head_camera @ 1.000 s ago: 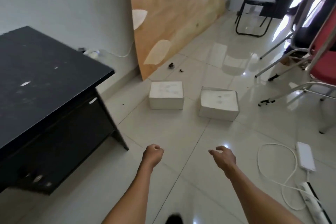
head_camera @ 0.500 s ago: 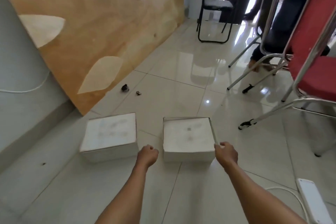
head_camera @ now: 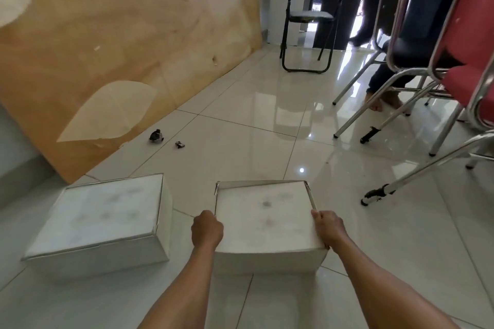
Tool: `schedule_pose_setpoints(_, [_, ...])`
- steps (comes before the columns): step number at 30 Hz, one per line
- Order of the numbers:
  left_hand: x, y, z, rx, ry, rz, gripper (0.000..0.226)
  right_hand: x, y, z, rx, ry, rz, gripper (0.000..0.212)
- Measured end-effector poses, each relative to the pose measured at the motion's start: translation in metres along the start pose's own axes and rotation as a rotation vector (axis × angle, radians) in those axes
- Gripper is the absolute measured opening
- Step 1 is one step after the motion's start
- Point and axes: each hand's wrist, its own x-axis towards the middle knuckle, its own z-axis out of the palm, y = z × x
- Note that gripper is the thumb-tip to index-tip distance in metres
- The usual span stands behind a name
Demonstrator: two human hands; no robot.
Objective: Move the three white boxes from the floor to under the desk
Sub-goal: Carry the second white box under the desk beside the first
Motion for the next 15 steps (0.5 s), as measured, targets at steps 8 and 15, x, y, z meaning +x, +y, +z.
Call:
schedule_pose_setpoints(8, [-0.034,0.007,-0.034,-0.106,0.130,0.017,0.023,-0.035,-0.015,-0.014,-0.018,0.091,-0.006,0.029])
schedule_pose_setpoints(15, [-0.123,0.055,-0.153,-0.155,0.272,0.074,0.027,-0.135,-0.096,-0.085,-0.084,0.139,-0.081,0.029])
